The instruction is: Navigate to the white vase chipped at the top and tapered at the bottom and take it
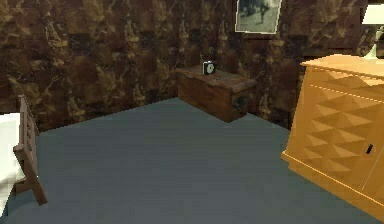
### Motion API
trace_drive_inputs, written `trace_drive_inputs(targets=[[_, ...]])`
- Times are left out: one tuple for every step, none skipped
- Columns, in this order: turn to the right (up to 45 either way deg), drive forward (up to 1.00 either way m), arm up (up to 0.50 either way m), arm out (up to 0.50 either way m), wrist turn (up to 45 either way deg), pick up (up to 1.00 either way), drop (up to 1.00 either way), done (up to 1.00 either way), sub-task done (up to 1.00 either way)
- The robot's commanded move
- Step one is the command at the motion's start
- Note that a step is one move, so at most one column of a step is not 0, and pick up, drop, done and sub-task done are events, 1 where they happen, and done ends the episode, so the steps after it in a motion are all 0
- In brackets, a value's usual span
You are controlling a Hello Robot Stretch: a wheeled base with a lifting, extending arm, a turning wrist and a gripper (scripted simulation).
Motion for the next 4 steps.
trace_drive_inputs(targets=[[0.0,0.0,0.0,0.0,45.0,0.0,0.0,0.0,0.0],[0.0,0.0,0.0,0.0,45.0,0.0,0.0,0.0,0.0],[0.0,0.0,0.0,0.0,45.0,0.0,0.0,0.0,0.0],[0.0,0.0,0.0,0.0,9.0,0.0,0.0,0.0,0.0]])
